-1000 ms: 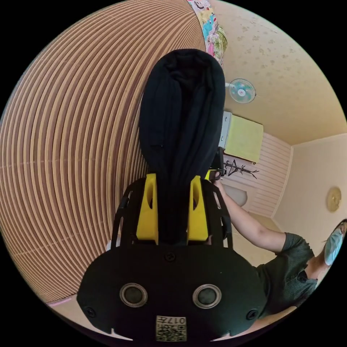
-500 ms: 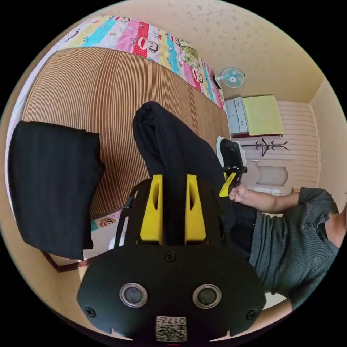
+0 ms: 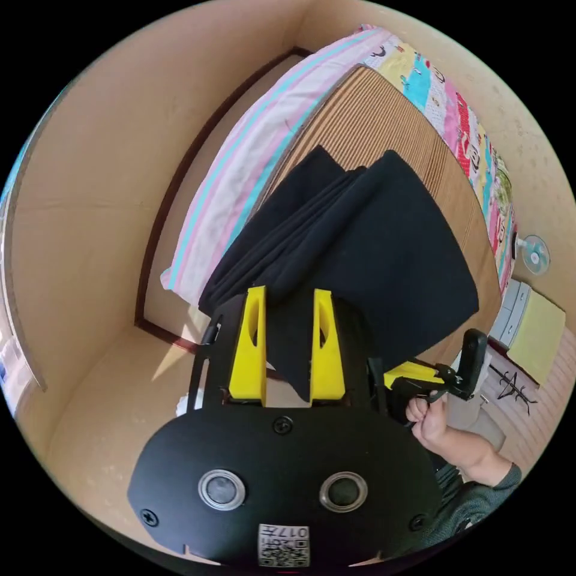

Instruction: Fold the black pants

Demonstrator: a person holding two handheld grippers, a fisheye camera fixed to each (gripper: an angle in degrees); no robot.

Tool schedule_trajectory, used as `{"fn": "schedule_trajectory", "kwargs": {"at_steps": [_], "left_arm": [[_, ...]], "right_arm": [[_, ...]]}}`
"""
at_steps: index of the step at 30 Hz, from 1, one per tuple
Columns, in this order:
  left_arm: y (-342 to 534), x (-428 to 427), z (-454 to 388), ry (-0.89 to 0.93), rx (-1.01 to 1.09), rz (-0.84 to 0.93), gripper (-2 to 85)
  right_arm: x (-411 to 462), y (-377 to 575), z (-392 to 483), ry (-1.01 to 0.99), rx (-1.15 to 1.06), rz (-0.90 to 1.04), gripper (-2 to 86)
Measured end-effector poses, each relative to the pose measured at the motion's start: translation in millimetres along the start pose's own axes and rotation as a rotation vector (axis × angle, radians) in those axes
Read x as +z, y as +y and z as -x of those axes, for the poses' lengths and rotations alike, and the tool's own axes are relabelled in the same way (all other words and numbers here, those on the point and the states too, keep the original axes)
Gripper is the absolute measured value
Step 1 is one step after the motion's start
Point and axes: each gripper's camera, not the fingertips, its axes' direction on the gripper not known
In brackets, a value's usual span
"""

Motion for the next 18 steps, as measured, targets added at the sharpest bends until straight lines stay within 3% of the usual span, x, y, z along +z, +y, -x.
{"fn": "schedule_trajectory", "kwargs": {"at_steps": [4,8,11,14,16,18], "left_arm": [[49.9,-5.3,10.4,0.066,0.024,-0.201,10.5],[127.5,-18.3,-1.5,0.166,0.046,-0.435,10.0],[148.9,5.9,-43.9,0.278,0.210,-0.415,9.1],[153.3,79.3,-76.6,0.189,-0.012,-0.259,4.0],[179.0,96.2,-103.0,0.112,-0.142,-0.389,1.4],[204.8,97.5,-167.3,0.116,0.028,-0.585,-0.3]], "right_arm": [[-72.8,81.5,-5.9,0.168,-0.052,0.109,1.4],[-172.4,185.2,-26.9,0.313,0.197,-0.058,0.7],[-223.6,253.8,-21.0,0.319,0.283,-0.210,0.5],[-253.6,320.2,4.5,0.274,0.276,-0.368,0.4],[-261.0,357.2,19.2,0.304,0.298,-0.407,0.3],[-265.7,395.3,30.6,0.352,0.345,-0.442,0.3]]}}
